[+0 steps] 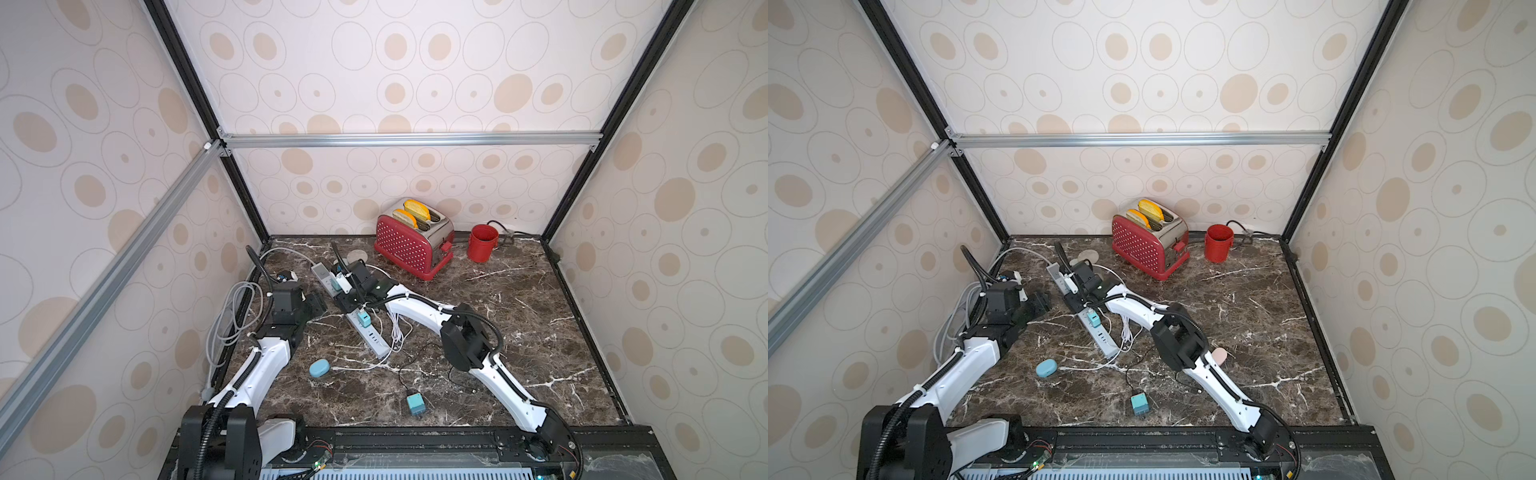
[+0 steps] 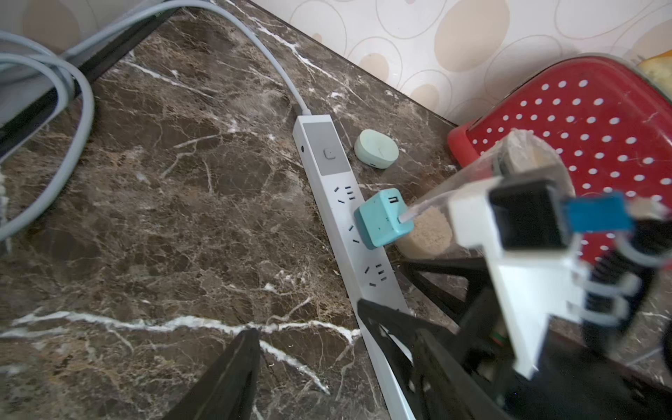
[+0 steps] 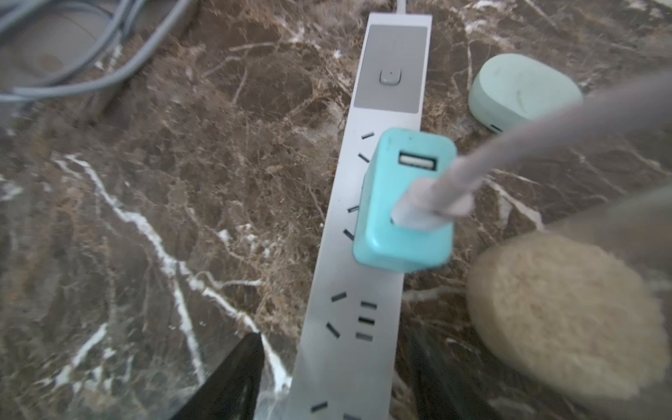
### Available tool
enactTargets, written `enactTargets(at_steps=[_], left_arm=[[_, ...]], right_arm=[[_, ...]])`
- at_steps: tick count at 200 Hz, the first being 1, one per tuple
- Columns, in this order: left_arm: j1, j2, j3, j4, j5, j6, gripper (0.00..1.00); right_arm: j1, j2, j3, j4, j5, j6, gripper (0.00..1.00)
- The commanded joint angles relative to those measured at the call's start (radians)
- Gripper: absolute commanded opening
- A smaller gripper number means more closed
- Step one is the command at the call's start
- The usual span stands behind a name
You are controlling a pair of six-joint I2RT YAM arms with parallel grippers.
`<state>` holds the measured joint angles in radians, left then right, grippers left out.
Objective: Charge the bluetooth headset
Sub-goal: Insert the plug into the socket.
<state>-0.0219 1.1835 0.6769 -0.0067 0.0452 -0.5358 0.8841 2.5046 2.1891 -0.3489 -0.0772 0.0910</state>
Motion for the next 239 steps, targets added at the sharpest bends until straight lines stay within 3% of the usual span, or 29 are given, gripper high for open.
enactTargets(at_steps=[1, 52, 105, 121, 158, 239], left_arm=[[0.007, 0.032, 0.062, 0.035, -0.046, 0.063, 0.68], [-0.005, 0.194, 0.107, 0.216, 0.127, 0.227, 0.68], [-0.023, 0.345, 0.215, 0.135, 0.310, 0.693, 0.69], [-0.024, 0.384, 0.239, 0.109, 0.343, 0.803, 0.68], [-0.020, 0.434, 0.280, 0.122, 0.360, 0.896, 0.71], [0.091, 0.553, 0.442, -0.116, 0.518, 1.202, 0.81]], right_arm=[[-0.015, -0.204, -0.148, 0.138, -0.027, -0.003, 0.69], [-0.091, -0.541, -0.543, 0.288, -0.126, 0.041, 0.68], [-0.241, -0.784, -0.831, 0.371, -0.298, 0.114, 0.65], [-0.284, -0.824, -0.884, 0.368, -0.333, 0.109, 0.64], [-0.372, -0.886, -0.971, 0.347, -0.383, 0.117, 0.64], [-0.476, -0.970, -1.097, 0.379, -0.483, 0.154, 0.65]])
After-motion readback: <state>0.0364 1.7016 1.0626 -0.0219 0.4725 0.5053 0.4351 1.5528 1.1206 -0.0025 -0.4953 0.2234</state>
